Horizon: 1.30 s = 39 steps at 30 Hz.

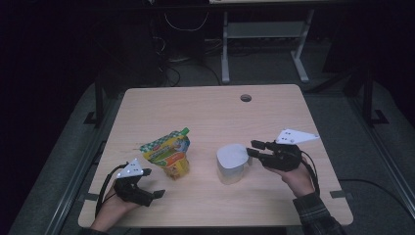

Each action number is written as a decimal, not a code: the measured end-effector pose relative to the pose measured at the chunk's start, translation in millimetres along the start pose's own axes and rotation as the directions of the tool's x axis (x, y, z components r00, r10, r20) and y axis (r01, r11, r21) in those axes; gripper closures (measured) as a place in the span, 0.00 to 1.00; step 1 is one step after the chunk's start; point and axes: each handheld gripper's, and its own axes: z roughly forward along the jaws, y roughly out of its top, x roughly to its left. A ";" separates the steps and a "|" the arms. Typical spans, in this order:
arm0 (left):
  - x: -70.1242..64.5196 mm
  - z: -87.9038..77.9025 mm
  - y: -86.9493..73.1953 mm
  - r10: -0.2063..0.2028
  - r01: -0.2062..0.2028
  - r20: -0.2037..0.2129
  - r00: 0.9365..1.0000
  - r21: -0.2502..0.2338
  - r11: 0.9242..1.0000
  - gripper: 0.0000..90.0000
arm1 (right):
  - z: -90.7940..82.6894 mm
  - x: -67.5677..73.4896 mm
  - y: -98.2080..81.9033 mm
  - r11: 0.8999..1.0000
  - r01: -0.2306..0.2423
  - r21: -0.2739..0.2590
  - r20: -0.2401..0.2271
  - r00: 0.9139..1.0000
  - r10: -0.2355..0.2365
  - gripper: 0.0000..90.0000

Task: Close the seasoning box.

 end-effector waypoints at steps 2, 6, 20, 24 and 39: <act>-0.1 -0.2 -0.3 0.001 -0.001 0.000 1.000 -0.003 1.000 0.03 | -2.8 -1.9 -2.4 1.000 -0.003 0.004 0.022 1.000 0.003 0.57; -0.2 -0.9 -0.1 -0.009 0.009 0.002 1.000 -0.006 1.000 0.03 | -10.3 -7.1 -7.2 1.000 -0.011 0.006 0.068 0.998 0.011 0.45; 0.1 -2.6 -1.5 -0.004 0.004 0.002 1.000 -0.008 1.000 0.03 | -19.4 -14.2 -30.4 0.997 -0.027 0.071 0.109 0.994 0.019 0.31; -0.3 -2.6 -1.6 -0.009 0.009 0.004 1.000 -0.011 1.000 0.03 | -21.5 -15.5 -39.4 0.996 -0.022 0.081 0.121 0.993 0.012 0.28; -0.2 -2.4 -2.4 -0.008 0.008 0.005 1.000 -0.002 1.000 0.03 | -20.9 -12.6 -77.7 0.991 -0.035 0.129 0.163 0.987 0.014 0.21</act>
